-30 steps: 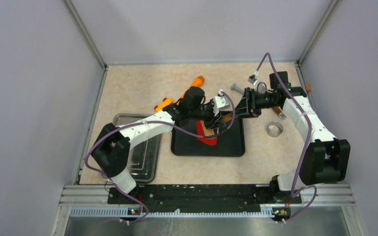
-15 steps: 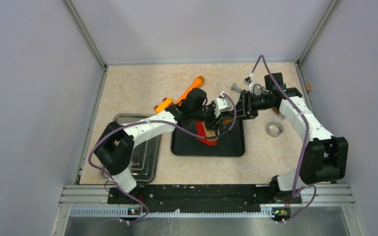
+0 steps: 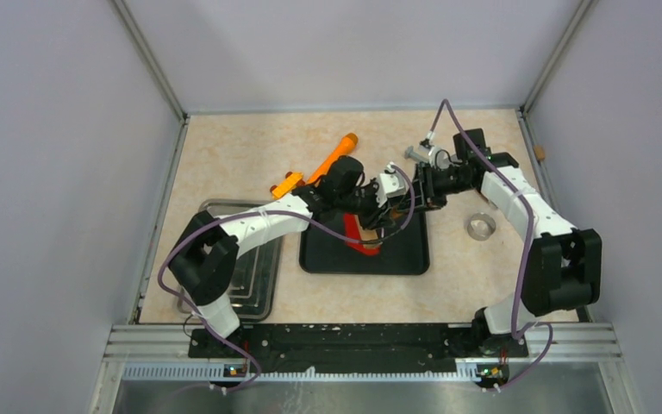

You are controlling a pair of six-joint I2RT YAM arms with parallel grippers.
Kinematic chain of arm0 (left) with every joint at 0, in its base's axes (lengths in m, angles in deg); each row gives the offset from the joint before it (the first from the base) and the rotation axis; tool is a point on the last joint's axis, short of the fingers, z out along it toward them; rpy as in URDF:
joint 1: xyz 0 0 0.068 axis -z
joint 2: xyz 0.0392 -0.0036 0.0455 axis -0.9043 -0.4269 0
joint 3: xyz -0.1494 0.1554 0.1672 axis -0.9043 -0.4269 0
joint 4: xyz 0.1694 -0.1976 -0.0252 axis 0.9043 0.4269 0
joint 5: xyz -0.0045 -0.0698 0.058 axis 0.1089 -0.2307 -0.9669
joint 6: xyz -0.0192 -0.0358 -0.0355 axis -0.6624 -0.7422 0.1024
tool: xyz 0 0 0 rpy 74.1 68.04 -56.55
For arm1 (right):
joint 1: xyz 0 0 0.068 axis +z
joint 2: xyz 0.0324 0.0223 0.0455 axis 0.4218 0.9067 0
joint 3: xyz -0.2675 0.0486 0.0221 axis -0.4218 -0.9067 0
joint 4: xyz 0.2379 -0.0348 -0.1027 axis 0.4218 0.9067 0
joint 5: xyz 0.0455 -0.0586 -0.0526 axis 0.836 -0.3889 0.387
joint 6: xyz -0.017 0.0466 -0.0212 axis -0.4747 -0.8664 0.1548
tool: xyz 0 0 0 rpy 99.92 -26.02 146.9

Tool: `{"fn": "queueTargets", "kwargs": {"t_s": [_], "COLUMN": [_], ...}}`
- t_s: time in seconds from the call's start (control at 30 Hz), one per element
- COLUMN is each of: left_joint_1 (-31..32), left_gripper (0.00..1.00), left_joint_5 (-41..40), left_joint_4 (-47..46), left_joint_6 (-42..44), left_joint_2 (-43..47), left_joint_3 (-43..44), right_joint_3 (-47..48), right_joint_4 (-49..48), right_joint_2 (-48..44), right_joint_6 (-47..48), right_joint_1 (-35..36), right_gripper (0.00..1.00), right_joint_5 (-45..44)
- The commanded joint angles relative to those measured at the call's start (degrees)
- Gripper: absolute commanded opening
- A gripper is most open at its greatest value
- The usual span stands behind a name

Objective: Roll out the dumpling wrappers from the dough

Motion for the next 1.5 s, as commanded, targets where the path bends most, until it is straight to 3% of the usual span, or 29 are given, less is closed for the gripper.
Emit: {"fn": "queueTargets", "kwargs": {"t_s": [0.0,0.33,0.53,0.7,1.07,1.2,1.47], "left_joint_1": [0.3,-0.4,-1.1,-1.1,-0.9,-0.9,-1.0], "left_gripper": [0.00,0.00,0.00,0.00,0.00,0.00,0.00], "left_joint_5": [-2.2,-12.8,-12.2,-11.1,-9.8,-9.3,-9.8], "left_joint_4": [-6.2,-7.7,-10.3,-14.0,-17.3,-17.2,-12.7], "left_joint_6": [0.4,-1.3,-1.2,-1.9,-3.7,-3.7,-3.8], "left_joint_2": [-0.2,-4.4,-8.3,-12.9,-21.8,-20.1,-8.8], "left_joint_3": [0.0,-1.3,-1.4,-1.1,6.7,8.0,6.9], "right_joint_3": [2.9,14.0,15.5,15.6,16.0,19.5,26.7], "right_joint_4": [-0.9,2.7,3.3,3.0,3.5,5.7,16.6], "right_joint_2": [3.2,15.7,20.7,23.0,23.7,21.6,17.3], "right_joint_6": [5.0,14.7,17.3,17.5,18.6,18.2,26.5], "right_joint_1": [1.6,3.5,4.1,4.9,4.8,3.6,3.9], "right_gripper": [0.00,0.00,0.00,0.00,0.00,0.00,0.00], "right_joint_5": [-3.7,-8.6,-11.0,-17.9,-25.0,-19.3,-2.2]}}
